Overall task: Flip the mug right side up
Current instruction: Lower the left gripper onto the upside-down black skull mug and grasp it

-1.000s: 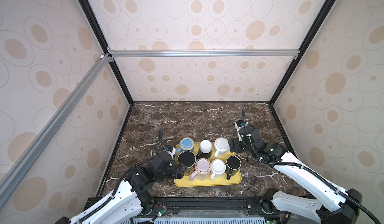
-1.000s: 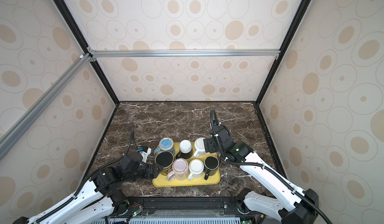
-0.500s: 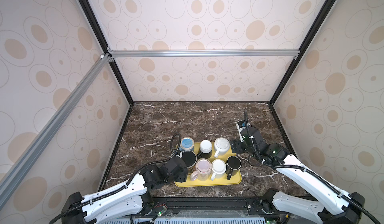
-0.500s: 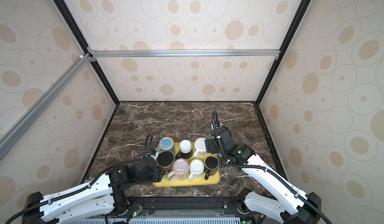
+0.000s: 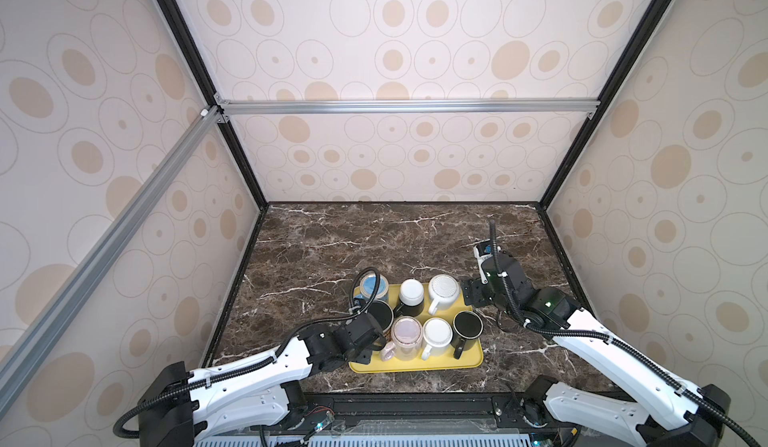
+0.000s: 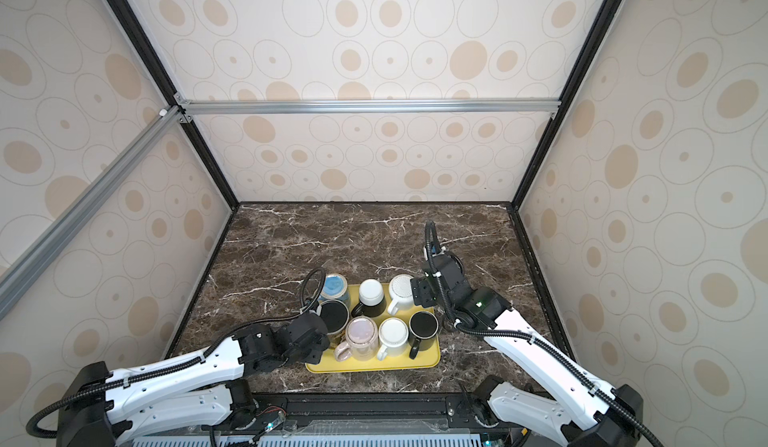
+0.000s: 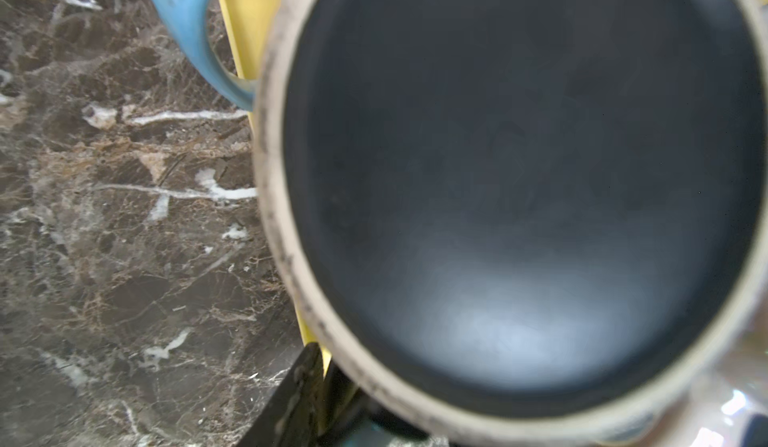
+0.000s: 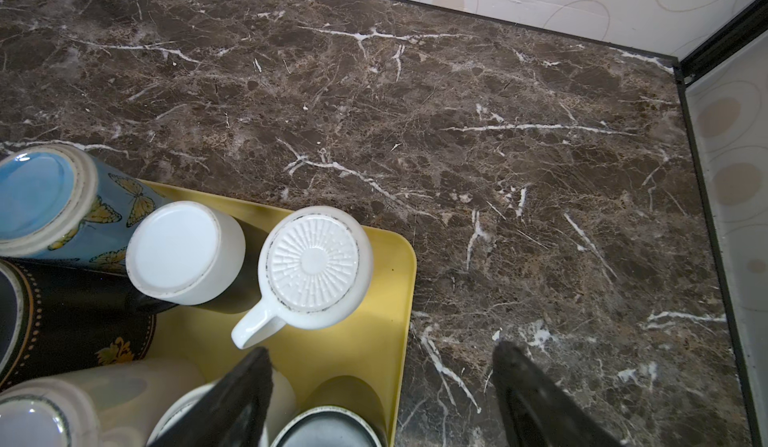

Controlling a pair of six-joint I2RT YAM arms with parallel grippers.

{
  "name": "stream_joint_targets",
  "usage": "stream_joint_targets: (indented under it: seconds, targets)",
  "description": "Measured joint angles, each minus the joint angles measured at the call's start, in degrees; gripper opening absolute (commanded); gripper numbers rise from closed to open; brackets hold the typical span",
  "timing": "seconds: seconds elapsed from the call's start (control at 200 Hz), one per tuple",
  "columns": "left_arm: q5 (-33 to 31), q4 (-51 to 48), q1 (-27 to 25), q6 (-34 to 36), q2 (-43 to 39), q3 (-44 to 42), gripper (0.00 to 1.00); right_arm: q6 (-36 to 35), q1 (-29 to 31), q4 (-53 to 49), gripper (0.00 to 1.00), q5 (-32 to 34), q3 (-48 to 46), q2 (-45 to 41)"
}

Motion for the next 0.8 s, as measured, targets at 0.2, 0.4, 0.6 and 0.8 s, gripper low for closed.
stream_joint_targets:
  seconds: [0.2, 0.4, 0.6, 0.8]
  targets:
    - [-1.0, -0.5, 0.0, 0.1, 2.4, 0.4, 0.33, 0.5, 0.0, 0.3, 0.84, -0.1, -0.7, -0.2]
    - [-1.0, -0.8, -0.2, 0.6, 3.5, 1.5, 0.29, 1.0, 0.0, 0.7, 0.83, -0.1, -1.4, -1.4]
    - [-1.5, -0.8, -0.3, 1.3, 4.5, 2.1, 0.42, 1.2, 0.0, 0.7, 0.83, -0.1, -1.8, -2.2]
    - [-2.2, -0.8, -0.3, 1.5, 6.1, 2.1, 0.37, 1.5, 0.0, 0.9, 0.82, -0.1, -2.3, -2.3]
